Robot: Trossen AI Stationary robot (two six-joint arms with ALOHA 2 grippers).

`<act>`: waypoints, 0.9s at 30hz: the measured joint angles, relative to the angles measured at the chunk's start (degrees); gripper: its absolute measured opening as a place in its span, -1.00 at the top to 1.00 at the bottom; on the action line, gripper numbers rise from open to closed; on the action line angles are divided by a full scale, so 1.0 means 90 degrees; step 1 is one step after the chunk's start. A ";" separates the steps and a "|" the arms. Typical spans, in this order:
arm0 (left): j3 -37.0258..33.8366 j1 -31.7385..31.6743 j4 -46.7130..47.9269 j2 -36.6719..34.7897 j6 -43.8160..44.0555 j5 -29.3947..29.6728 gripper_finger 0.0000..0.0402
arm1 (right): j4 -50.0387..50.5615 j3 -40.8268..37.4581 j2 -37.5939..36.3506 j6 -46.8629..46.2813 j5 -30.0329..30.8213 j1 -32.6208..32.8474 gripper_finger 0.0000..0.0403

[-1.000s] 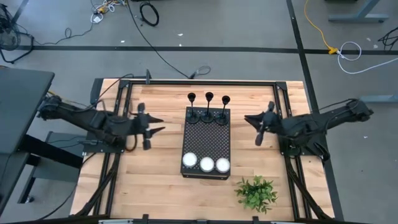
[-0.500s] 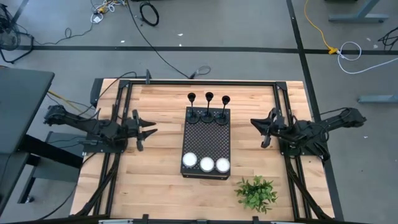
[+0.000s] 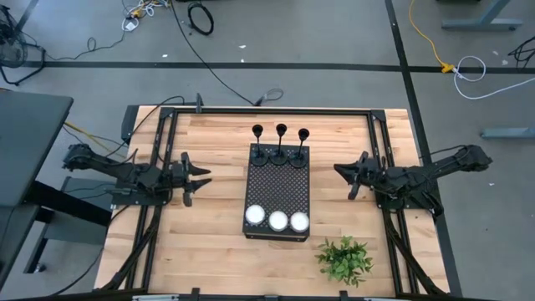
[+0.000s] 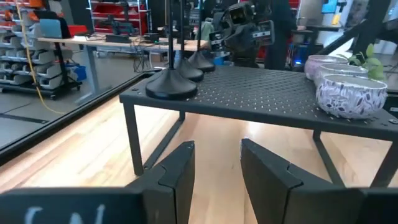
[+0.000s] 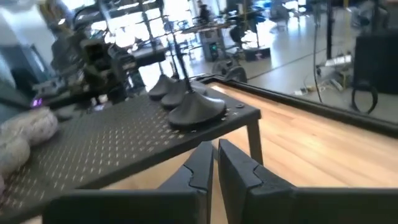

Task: Pick & Place candle stick holders
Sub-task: Return to Home Position

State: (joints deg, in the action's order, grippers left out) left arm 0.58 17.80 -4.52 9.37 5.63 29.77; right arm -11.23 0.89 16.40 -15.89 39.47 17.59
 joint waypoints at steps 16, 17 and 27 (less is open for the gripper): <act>-0.0012 0.0009 -0.0060 -0.0015 0.0022 0.0047 0.35 | 0.0039 0.0000 -0.0031 -0.0181 0.0004 0.0009 0.88; -0.0012 0.0027 -0.0057 -0.0060 0.0022 0.0048 0.35 | 0.0075 0.0000 -0.0112 -0.0181 0.0011 0.0009 0.88; -0.0017 -0.0985 -0.0470 -0.1022 0.0027 -0.0577 0.35 | 0.0246 0.0007 -0.1829 -0.0183 -0.0573 -0.0920 0.88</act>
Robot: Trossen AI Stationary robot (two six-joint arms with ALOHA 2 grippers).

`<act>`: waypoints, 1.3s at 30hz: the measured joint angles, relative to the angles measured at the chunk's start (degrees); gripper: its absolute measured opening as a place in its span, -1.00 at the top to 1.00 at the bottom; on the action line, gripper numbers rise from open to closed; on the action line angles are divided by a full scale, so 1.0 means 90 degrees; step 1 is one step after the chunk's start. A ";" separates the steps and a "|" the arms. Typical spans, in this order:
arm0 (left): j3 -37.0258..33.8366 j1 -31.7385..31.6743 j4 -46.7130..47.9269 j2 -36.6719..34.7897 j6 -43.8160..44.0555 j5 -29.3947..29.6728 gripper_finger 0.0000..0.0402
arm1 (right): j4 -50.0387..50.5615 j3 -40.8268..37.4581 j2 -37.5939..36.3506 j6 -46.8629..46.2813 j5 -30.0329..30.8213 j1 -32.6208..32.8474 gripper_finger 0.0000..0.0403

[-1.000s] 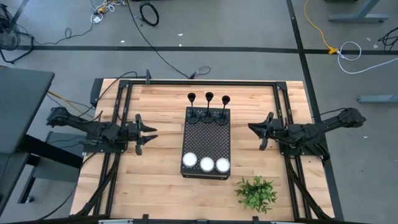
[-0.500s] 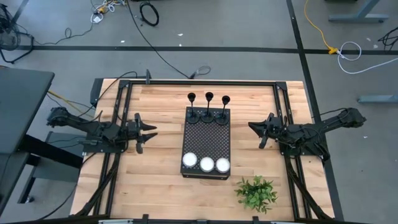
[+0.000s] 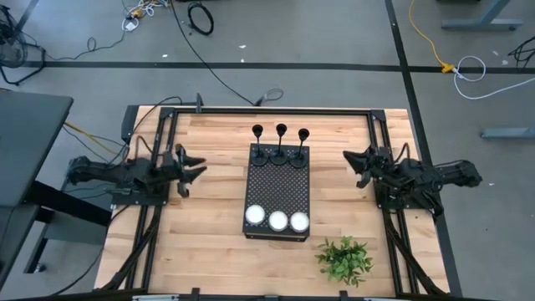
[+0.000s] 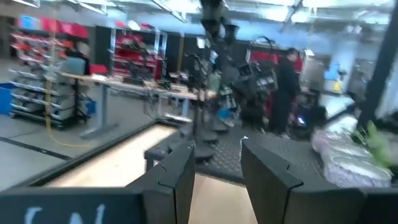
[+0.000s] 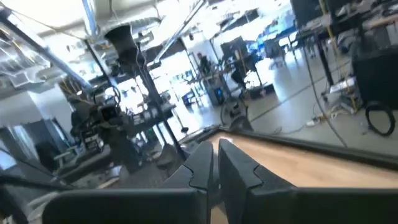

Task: Pick & Place candle stick holders
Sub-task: Return to Home Position

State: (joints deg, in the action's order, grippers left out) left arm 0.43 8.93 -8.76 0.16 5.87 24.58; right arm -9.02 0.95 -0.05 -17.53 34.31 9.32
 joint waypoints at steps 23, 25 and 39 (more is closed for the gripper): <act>0.0000 -0.1297 -0.0026 -0.0015 0.0000 0.0073 0.35 | -0.0428 0.0002 0.0070 0.0356 0.0048 -0.0347 0.88; -0.0001 -0.1395 -0.0026 -0.0015 0.0000 0.0073 0.35 | -0.0061 0.0002 0.0075 0.1220 -0.0117 -0.0347 0.88; -0.0002 -0.1562 -0.0026 -0.0015 0.0000 0.0069 0.35 | 0.0651 0.0000 0.0078 0.2577 -0.1942 -0.0344 0.88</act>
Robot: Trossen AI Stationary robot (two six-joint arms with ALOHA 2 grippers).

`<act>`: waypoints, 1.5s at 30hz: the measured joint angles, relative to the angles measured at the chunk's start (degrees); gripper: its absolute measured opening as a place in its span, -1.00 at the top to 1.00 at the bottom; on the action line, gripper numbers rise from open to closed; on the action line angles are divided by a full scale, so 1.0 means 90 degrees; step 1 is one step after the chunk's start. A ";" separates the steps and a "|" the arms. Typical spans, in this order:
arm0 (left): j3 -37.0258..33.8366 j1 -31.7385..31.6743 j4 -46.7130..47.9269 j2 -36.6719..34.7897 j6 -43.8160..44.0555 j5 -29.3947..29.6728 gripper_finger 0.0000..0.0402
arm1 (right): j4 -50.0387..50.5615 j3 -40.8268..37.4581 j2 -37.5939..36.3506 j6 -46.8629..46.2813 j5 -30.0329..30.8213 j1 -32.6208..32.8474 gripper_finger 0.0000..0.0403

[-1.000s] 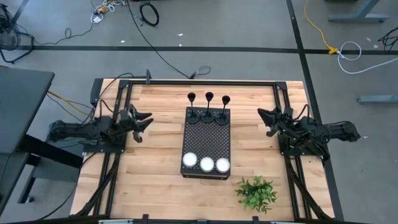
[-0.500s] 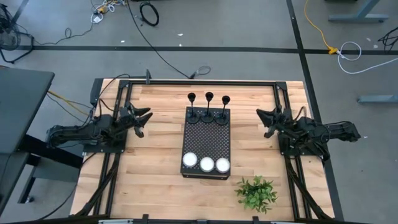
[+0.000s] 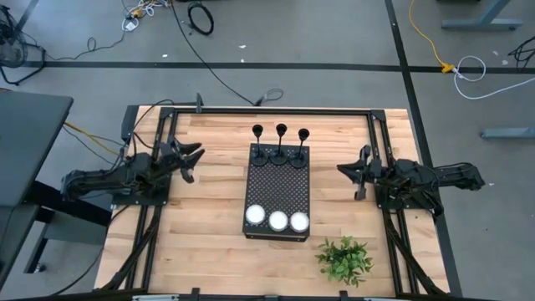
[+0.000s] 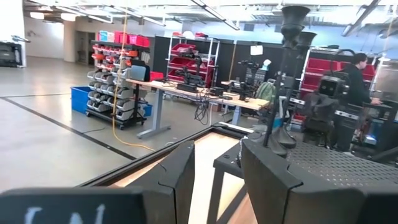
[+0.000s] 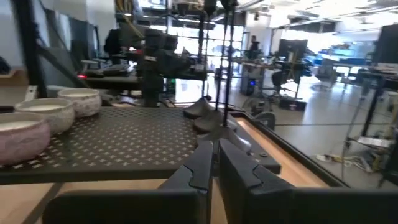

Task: Pick & Place candle stick holders
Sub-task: Return to Home Position

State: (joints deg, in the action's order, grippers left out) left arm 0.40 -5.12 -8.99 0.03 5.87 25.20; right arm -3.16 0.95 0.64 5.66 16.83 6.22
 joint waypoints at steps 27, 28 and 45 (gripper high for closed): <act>0.0000 -0.0413 0.0077 0.0012 0.0232 0.0003 0.35 | -0.0019 0.0000 0.0000 -0.0744 0.0023 0.0000 0.88; 0.0000 -0.0413 0.0158 0.0012 0.0276 -0.0020 0.35 | -0.0019 0.0000 0.0000 -0.0744 0.0024 0.0000 0.88; 0.0000 -0.0404 0.0569 0.0036 -0.0224 -0.4738 0.35 | -0.0019 0.0000 0.0000 -0.0741 0.0025 -0.0002 0.88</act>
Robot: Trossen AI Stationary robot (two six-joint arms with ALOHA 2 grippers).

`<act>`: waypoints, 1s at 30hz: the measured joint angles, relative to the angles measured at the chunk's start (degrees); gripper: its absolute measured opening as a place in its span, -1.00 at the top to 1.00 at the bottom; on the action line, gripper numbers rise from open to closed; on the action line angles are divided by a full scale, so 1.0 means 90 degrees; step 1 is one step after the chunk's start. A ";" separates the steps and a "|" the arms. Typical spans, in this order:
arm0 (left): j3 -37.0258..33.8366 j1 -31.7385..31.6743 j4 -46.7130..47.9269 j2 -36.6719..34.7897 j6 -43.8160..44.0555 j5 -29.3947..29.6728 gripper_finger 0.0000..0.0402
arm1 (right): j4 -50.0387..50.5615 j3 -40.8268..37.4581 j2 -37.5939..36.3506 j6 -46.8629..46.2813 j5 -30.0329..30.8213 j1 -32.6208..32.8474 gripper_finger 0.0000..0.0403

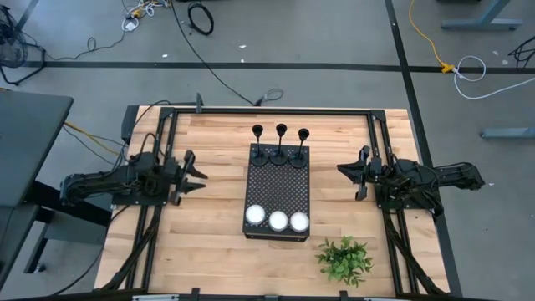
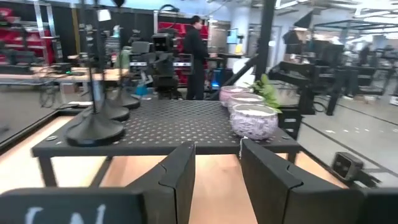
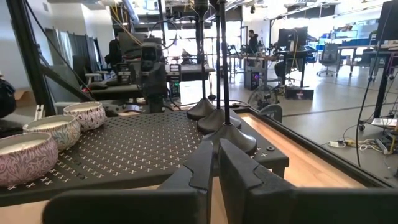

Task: Pick & Place candle stick holders
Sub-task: Return to Home Position

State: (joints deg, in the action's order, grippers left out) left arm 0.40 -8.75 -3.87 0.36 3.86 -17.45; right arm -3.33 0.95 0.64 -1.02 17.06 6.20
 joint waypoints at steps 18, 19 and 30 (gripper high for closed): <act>-0.0002 -0.0002 -0.0124 0.0000 0.0216 0.0407 0.35 | 0.0000 0.0000 0.0000 0.0002 0.0000 0.0000 0.88; -0.0002 -0.0002 -0.0133 0.0000 0.0216 0.0407 0.35 | 0.0000 0.0000 0.0000 0.0002 0.0000 0.0000 0.88; -0.0002 -0.0002 -0.0152 0.0000 0.0216 0.0410 0.35 | 0.0000 0.0000 0.0000 0.0005 0.0000 0.0000 0.88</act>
State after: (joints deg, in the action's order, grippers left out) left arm 0.38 -8.77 -5.23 0.36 5.80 -13.76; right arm -3.33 0.95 0.64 -0.97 17.06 6.20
